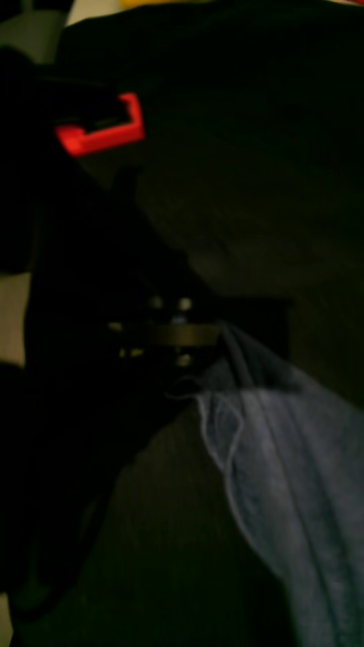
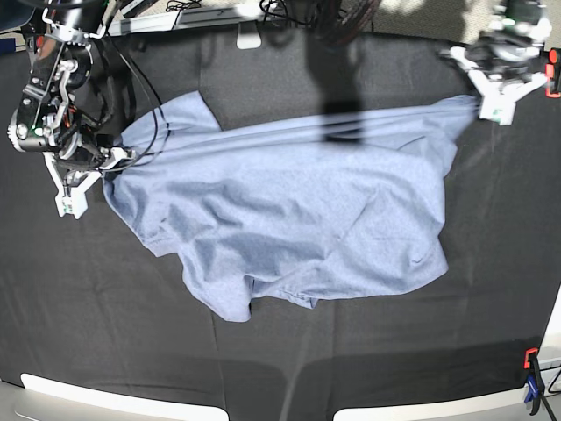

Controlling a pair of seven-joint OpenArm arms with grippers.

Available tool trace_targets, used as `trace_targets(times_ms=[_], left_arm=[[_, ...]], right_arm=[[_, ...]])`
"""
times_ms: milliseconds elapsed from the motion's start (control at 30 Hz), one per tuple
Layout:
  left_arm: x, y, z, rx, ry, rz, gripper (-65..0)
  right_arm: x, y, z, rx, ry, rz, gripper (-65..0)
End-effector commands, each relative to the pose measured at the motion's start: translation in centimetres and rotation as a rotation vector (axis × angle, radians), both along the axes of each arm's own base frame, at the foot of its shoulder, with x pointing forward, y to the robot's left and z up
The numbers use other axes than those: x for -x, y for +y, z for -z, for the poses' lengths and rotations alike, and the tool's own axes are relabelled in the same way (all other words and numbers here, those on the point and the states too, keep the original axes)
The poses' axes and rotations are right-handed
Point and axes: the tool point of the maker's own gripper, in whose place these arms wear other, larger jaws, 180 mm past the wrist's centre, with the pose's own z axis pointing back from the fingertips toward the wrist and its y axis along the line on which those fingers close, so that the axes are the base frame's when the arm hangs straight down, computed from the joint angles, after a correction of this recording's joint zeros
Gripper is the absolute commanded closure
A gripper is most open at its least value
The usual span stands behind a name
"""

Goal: Layout the t-shirt on the table in an organized manner, then fold the t-shirt properly
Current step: 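Grasp the shirt edge with the left gripper and pull it away from the right gripper, then stretch the shirt between both grippers, then release it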

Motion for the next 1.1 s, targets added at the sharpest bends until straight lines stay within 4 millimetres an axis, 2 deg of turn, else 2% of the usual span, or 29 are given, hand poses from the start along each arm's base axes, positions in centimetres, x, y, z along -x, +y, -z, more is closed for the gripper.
trace_targets(times_ms=[0, 167, 267, 433, 567, 667, 1067], left_arm=[[1.1, 1.8, -0.1, -0.037, 0.05, -0.031, 0.0], [2.6, 1.9, -0.3, 0.122, 0.088, -0.058, 0.0], [3.2, 1.9, -1.8, 0.219, 0.057, -0.059, 0.0], [2.6, 1.5, -4.3, 0.333, -0.022, -0.04, 0.0], [2.4, 1.8, -4.6, 0.337, -0.039, -0.048, 0.0], [2.0, 1.4, -4.9, 0.371, -0.061, -0.052, 0.0], [-0.2, 0.8, -6.0, 0.404, -0.134, -0.021, 0.0]], right_arm=[[-0.9, -1.3, -1.4, 0.047, -0.037, 0.009, 0.0], [0.1, -2.2, -1.9, 0.115, 0.004, 0.006, 0.0], [0.9, -3.3, -3.3, 0.165, -0.003, 0.004, 0.0], [2.7, -4.3, -5.5, 0.202, -0.048, 0.024, 0.0], [5.2, -4.4, -4.8, 0.208, -0.006, 0.021, 0.0], [6.2, -4.4, -4.2, 0.209, 0.024, 0.018, 0.0], [6.5, -4.4, -4.1, 0.217, 0.033, 0.003, -1.1]])
